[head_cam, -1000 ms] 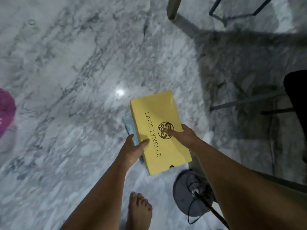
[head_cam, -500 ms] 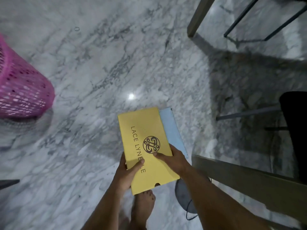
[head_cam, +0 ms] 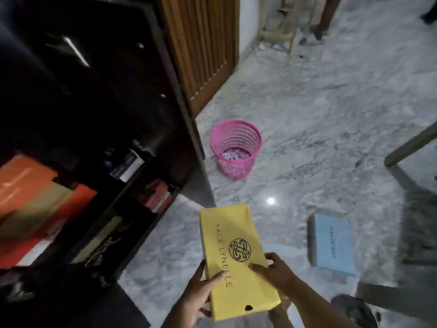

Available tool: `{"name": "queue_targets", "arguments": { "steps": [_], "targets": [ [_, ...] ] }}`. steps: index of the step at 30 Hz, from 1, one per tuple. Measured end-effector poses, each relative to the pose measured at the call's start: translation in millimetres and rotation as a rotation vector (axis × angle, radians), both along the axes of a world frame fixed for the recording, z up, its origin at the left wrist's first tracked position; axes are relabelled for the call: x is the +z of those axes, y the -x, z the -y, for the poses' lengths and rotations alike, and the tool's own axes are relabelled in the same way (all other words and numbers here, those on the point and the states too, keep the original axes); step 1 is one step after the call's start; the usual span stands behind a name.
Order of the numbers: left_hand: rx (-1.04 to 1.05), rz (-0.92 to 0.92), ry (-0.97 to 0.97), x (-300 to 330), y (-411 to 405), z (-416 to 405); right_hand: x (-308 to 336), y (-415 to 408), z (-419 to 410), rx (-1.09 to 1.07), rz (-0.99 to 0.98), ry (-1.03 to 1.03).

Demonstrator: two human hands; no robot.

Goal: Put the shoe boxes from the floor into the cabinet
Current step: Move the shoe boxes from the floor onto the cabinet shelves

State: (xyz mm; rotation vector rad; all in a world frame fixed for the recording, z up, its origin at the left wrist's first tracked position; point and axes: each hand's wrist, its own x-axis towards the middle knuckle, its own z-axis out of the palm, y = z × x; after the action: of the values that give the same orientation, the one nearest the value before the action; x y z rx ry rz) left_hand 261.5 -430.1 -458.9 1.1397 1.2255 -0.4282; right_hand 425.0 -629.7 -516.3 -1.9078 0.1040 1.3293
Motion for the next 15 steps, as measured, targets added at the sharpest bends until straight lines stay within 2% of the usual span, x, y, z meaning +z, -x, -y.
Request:
{"name": "queue_targets", "arguments": {
  "steps": [4,9,12,15],
  "targets": [
    [0.203,0.049,0.002,75.9,72.4,-73.1,58.1,45.1,-93.6,0.149,-0.057,-0.077],
    [0.339,0.164,-0.112,136.8,93.4,-156.8,175.9,61.9,-214.6,0.213,0.015,-0.175],
    [0.35,0.187,-0.153,159.2,82.4,-198.8,204.1,51.0,-274.3,0.216,0.156,-0.236],
    [0.382,0.21,-0.164,165.5,65.8,-236.6,211.8,35.8,-326.0,0.259,0.238,-0.207]
  ]
}}
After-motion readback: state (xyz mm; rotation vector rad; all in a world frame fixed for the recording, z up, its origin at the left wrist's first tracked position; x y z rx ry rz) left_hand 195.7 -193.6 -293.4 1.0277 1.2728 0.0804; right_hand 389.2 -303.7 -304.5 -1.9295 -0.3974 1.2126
